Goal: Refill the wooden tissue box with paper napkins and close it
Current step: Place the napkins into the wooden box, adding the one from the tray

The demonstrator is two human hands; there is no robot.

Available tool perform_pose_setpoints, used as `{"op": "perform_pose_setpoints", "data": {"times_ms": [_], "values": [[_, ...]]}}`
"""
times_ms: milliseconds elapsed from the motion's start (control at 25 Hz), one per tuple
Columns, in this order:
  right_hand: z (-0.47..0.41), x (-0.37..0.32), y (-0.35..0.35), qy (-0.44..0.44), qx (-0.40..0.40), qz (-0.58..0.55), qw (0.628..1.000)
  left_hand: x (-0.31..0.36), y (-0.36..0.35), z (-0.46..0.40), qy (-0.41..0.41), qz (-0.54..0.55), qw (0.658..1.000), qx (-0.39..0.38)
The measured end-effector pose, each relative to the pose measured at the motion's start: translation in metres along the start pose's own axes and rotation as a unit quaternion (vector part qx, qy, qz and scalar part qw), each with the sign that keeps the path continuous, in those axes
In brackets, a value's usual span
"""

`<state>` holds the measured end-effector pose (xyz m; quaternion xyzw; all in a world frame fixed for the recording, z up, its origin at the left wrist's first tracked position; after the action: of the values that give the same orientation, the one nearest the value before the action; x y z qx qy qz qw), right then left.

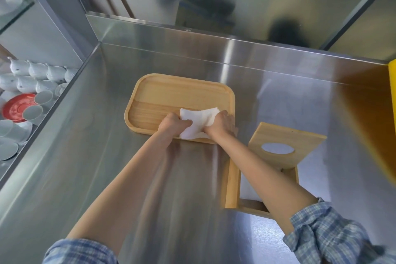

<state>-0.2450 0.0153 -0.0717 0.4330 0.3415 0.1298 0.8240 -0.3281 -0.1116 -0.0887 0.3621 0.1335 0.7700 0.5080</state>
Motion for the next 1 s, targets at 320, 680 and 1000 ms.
{"op": "perform_pose_setpoints", "data": {"times_ms": [320, 680, 1000], "values": [[0.024, -0.013, 0.011, 0.041, -0.013, -0.144, 0.989, -0.011, 0.007, 0.026, -0.017, 0.188, 0.981, -0.035], [0.099, 0.002, 0.041, 0.087, -0.020, -0.293, 0.952, -0.032, 0.004, 0.109, -0.101, 0.389, 0.895, -0.191], [0.155, 0.056, 0.064, 0.095, 0.017, -0.416, 0.904, -0.041, -0.023, 0.167, -0.153, 0.353, 0.906, -0.178]]}}
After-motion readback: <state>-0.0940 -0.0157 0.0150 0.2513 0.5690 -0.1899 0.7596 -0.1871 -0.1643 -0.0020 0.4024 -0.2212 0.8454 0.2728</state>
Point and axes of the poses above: each hand's wrist, its own z-axis away from the middle knuckle, its own y-axis out of the back of the hand, x = y × z, the point moved 7 cm from there along -z, towards the middle knuckle, and after that the axes turned 8 degrees about y, right-handed, at the moved point
